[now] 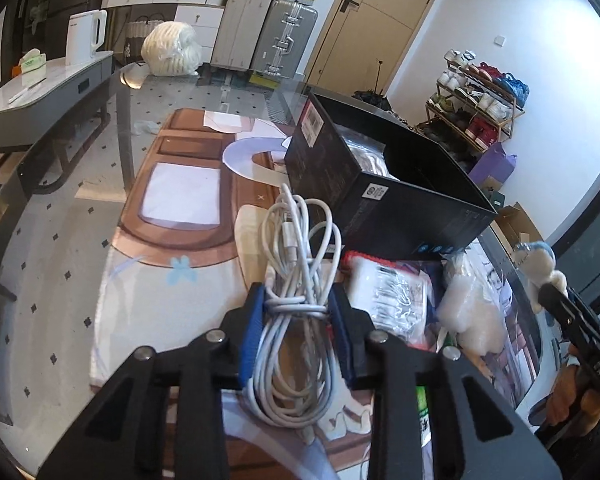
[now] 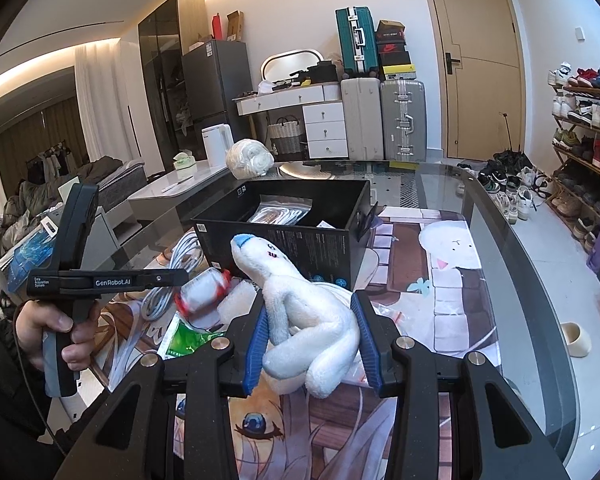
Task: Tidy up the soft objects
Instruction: 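Carry the white cables and plush toy over the black box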
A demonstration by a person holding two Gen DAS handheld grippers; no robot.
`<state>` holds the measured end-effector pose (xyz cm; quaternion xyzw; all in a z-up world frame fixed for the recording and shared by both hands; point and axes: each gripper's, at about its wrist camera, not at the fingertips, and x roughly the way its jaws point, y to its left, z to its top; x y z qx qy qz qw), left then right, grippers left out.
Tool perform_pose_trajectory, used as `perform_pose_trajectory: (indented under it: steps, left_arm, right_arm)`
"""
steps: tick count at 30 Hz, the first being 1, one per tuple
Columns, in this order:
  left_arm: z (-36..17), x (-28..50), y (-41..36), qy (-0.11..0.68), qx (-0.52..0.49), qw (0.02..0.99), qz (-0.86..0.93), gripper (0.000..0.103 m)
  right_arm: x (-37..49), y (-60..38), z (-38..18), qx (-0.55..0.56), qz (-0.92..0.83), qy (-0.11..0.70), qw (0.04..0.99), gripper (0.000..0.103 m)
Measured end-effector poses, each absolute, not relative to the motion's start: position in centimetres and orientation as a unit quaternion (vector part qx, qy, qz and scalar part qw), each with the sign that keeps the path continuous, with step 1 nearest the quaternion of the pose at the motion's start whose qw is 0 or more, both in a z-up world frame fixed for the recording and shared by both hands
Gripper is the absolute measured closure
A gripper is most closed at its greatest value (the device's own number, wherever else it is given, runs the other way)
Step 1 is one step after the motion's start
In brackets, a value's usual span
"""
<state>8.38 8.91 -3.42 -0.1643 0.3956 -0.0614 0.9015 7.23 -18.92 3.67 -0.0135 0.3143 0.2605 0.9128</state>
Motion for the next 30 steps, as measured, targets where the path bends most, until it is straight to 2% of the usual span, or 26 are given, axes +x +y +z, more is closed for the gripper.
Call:
perform_pose_trajectory:
  steps: [16, 30]
  left_arm:
    - [1.7, 6.1, 9.5, 0.336, -0.134, 0.93, -0.065, 0.073]
    - [5.6, 9.9, 7.1, 0.314, -0.094, 0.939, -0.102, 0.073]
  right_arm:
    - [8.4, -17.3, 4.9, -0.028, 0.271, 0.306, 0.912, 0.063]
    - [12.8, -15.7, 7.3, -0.069, 0.258, 0.303, 0.915, 0.063]
